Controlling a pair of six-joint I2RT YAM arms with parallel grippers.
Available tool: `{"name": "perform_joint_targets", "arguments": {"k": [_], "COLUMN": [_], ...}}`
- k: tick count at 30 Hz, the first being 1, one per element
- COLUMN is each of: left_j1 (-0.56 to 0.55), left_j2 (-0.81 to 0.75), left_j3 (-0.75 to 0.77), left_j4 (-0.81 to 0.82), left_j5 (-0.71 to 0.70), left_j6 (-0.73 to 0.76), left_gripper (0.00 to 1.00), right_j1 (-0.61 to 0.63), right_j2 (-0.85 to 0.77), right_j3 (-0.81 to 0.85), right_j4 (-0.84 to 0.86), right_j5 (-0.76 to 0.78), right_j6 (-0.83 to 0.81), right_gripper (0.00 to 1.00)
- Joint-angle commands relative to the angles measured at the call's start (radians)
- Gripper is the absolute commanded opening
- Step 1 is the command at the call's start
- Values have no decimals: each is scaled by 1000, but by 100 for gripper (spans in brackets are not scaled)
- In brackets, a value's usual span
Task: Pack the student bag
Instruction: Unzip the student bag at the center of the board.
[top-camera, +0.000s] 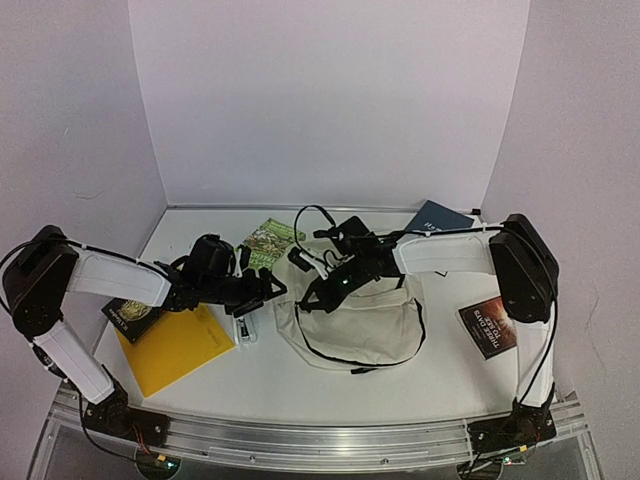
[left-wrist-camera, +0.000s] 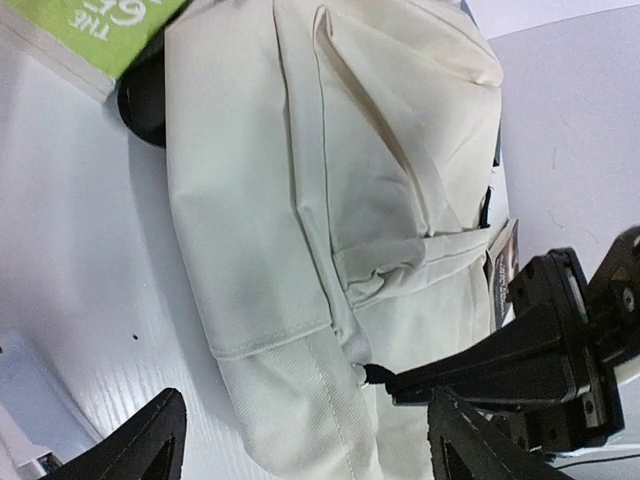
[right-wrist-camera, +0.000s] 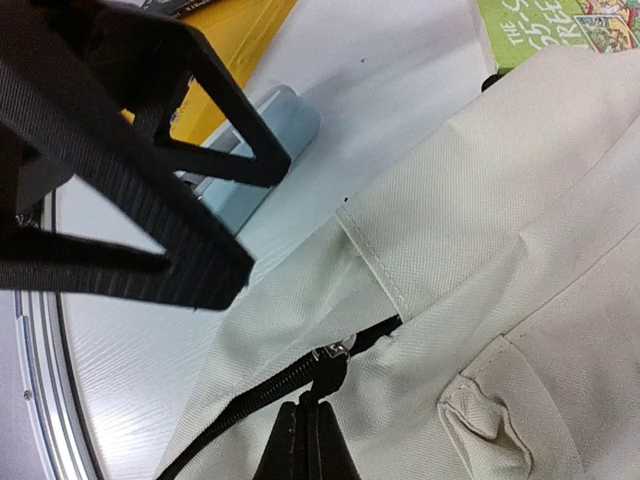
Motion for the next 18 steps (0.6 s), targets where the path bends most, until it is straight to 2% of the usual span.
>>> {"name": "perform_joint_targets", "arguments": {"k": [1, 8, 14, 18], "left_j1": [37, 73, 74, 78], "left_j2": [5, 190, 310, 356], "left_j3": [161, 363, 422, 435], "left_j4": [-221, -403, -400, -385], "left_j5": [-66, -34, 19, 30], "left_j6": [39, 39, 11, -3], "left_gripper": [83, 81, 80, 72], "right_j1": [5, 5, 5, 5], "right_j2": [-50, -63, -62, -65], "right_j3": [33, 40, 44, 42], "right_j4": [-3, -10, -13, -20], "right_j5": [-1, 9, 8, 1], "right_j6": [3, 0, -1, -2], "right_gripper": [0, 0, 0, 0]}}
